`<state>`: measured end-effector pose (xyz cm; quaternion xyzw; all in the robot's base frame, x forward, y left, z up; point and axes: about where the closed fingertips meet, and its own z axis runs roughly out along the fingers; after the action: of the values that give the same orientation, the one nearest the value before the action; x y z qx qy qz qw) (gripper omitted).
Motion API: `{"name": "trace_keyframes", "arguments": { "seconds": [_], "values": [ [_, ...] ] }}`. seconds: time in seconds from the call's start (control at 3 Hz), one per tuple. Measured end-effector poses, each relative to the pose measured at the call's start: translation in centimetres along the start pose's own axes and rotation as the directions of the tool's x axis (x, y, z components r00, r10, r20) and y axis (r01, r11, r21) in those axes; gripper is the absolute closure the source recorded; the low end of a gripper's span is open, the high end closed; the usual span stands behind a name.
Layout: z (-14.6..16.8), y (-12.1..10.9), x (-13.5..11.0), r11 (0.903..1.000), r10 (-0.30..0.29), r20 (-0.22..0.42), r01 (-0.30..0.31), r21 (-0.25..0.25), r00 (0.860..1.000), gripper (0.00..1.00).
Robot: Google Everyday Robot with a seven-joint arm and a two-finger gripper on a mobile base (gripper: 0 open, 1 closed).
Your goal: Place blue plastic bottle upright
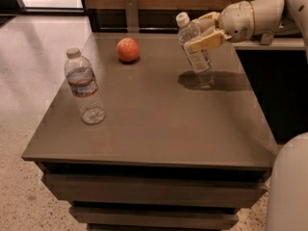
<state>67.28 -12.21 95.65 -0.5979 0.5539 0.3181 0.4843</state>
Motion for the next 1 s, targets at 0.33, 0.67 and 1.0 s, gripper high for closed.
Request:
{"name": "trace_keyframes", "arguments": {
  "seconds": [0.33, 0.67, 1.0],
  "values": [
    [-0.41, -0.16, -0.36, 0.9998, 0.019, 0.11, -0.019, 0.005, 0.994, 1.0],
    [-0.55, -0.24, -0.51, 0.9992, 0.04, 0.2, -0.041, 0.002, 0.979, 1.0],
    [-0.49, -0.33, -0.39, 0.998, 0.062, 0.271, -0.063, -0.006, 0.961, 1.0]
  ]
}}
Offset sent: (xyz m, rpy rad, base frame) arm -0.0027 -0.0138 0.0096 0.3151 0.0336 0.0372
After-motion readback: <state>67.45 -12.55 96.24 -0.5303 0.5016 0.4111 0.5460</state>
